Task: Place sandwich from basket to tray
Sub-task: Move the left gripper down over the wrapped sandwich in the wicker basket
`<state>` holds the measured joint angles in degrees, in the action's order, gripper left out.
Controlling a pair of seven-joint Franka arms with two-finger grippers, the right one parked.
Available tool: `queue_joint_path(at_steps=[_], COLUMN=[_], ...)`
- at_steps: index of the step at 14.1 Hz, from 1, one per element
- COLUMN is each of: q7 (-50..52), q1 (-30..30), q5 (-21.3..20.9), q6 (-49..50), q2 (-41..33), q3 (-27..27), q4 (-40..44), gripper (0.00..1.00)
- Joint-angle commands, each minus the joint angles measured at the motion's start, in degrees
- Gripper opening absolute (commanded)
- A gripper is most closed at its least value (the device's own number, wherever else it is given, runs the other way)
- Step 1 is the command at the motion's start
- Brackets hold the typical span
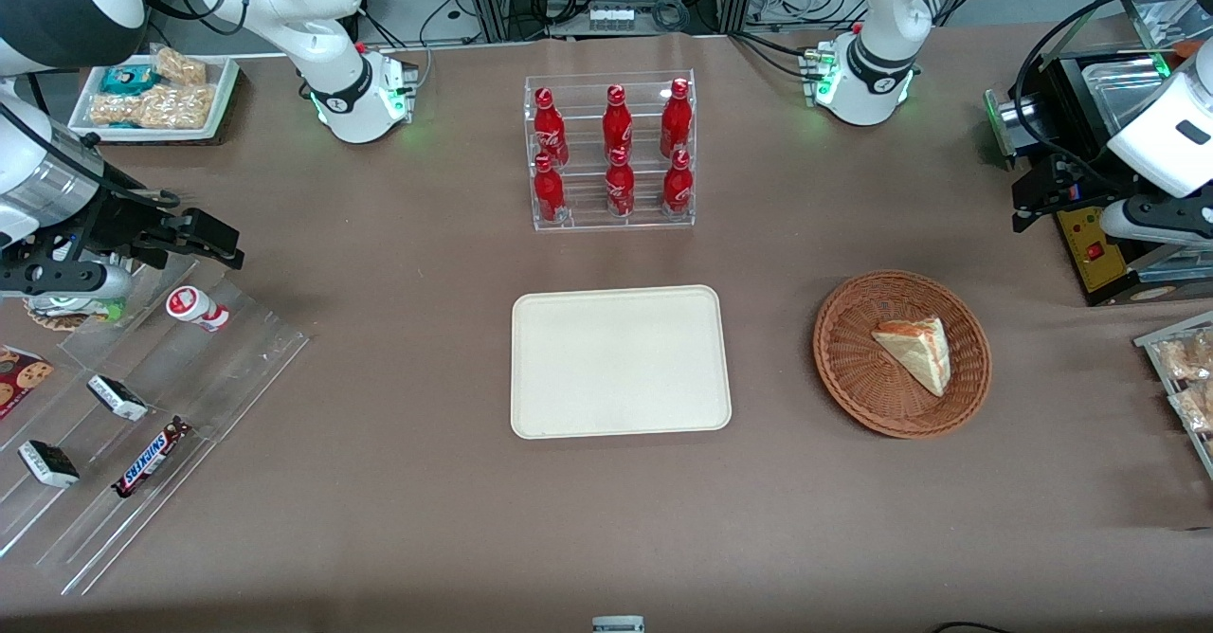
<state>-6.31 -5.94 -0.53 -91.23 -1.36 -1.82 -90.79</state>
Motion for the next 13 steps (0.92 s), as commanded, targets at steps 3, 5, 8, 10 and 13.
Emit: queue_joint_path(at_steps=[3, 5, 8, 10, 13], q7=[0.69, 2.52, 4.55, 4.64, 4.73], q1=[0.32, 0.23, 0.23, 0.32, 0.32], q5=[0.61, 0.53, 0.0, 0.0, -0.44], q6=[1.84, 2.46, 3.42, 2.73, -4.18], q2=[0.22, 0.39, 0.83, 0.83, 1.62], q3=[0.15, 0.15, 0.24, 0.15, 0.06], q4=[1.15, 0.97, 0.18, -2.35, -9.72], gripper=[1.0, 1.0, 1.0, 1.0, 1.0])
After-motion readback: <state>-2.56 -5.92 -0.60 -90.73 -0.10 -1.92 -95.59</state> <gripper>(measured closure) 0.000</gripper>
